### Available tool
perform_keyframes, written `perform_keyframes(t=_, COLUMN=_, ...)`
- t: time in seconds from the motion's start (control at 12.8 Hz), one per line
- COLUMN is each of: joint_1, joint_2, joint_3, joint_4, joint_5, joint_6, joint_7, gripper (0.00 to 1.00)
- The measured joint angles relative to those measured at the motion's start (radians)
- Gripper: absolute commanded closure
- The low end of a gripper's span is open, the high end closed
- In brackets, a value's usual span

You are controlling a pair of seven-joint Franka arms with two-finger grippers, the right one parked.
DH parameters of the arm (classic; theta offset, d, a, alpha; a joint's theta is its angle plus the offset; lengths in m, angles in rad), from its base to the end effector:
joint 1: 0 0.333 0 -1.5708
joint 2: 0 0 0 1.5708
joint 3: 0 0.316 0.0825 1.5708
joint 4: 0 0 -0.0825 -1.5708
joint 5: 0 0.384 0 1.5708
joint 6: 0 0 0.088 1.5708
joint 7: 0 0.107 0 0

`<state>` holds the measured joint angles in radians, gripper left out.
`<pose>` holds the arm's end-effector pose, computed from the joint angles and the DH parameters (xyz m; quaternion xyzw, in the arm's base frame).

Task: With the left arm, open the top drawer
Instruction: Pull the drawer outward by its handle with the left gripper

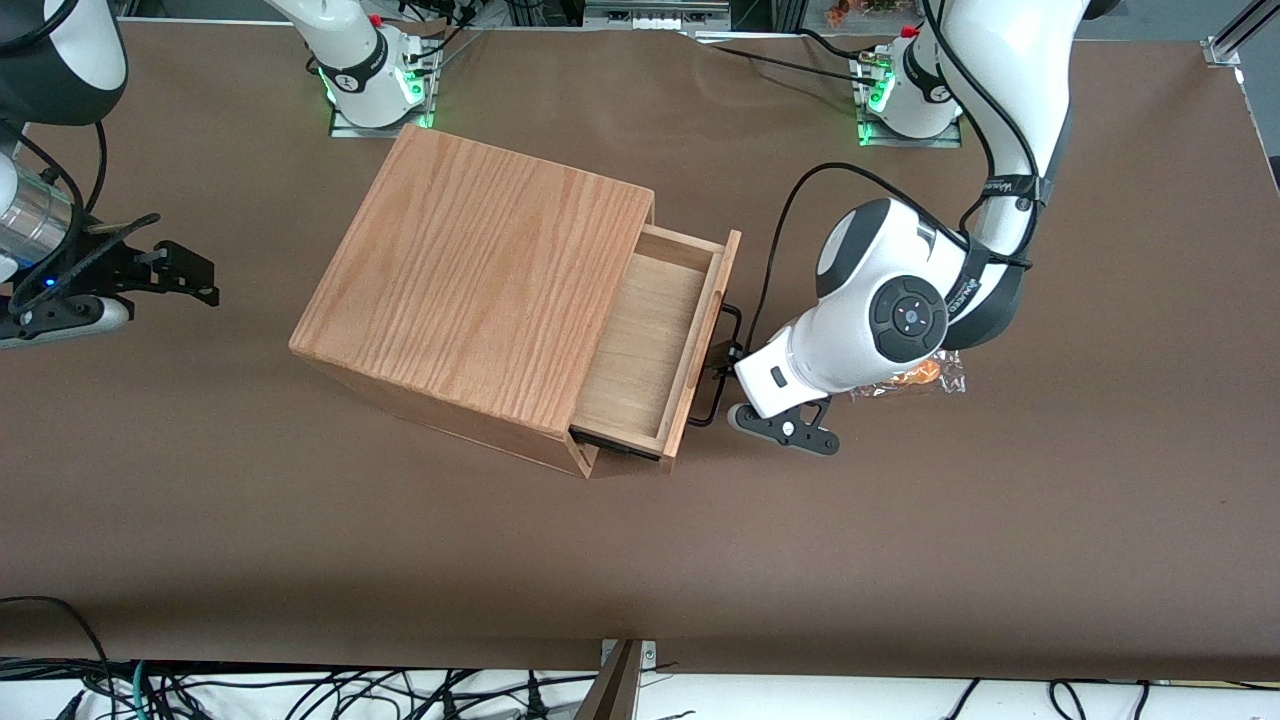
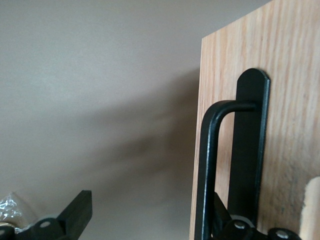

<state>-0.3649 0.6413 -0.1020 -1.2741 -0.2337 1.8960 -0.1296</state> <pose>0.6531 -0.3285 0.3807 0.9829 -0.1188 -0.0491 0.1319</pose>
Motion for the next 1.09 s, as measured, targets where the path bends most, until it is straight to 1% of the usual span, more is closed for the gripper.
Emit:
perform_keyframes(t=0.62, joint_1=0.024, joint_2=-0.002, joint_3=0.0, joint_4=0.0, joint_5=0.004, joint_6=-0.02, joint_7=0.032, gripper=0.0)
perform_keyframes(t=0.86, joint_1=0.024, joint_2=-0.005, joint_3=-0.003, joint_4=0.0, joint_5=0.056, joint_6=-0.028, joint_7=0.036, gripper=0.0)
perform_keyframes(t=1.09, joint_1=0.025, joint_2=-0.006, joint_3=-0.002, joint_4=0.0, joint_5=0.058, joint_6=-0.03, joint_7=0.036, gripper=0.0)
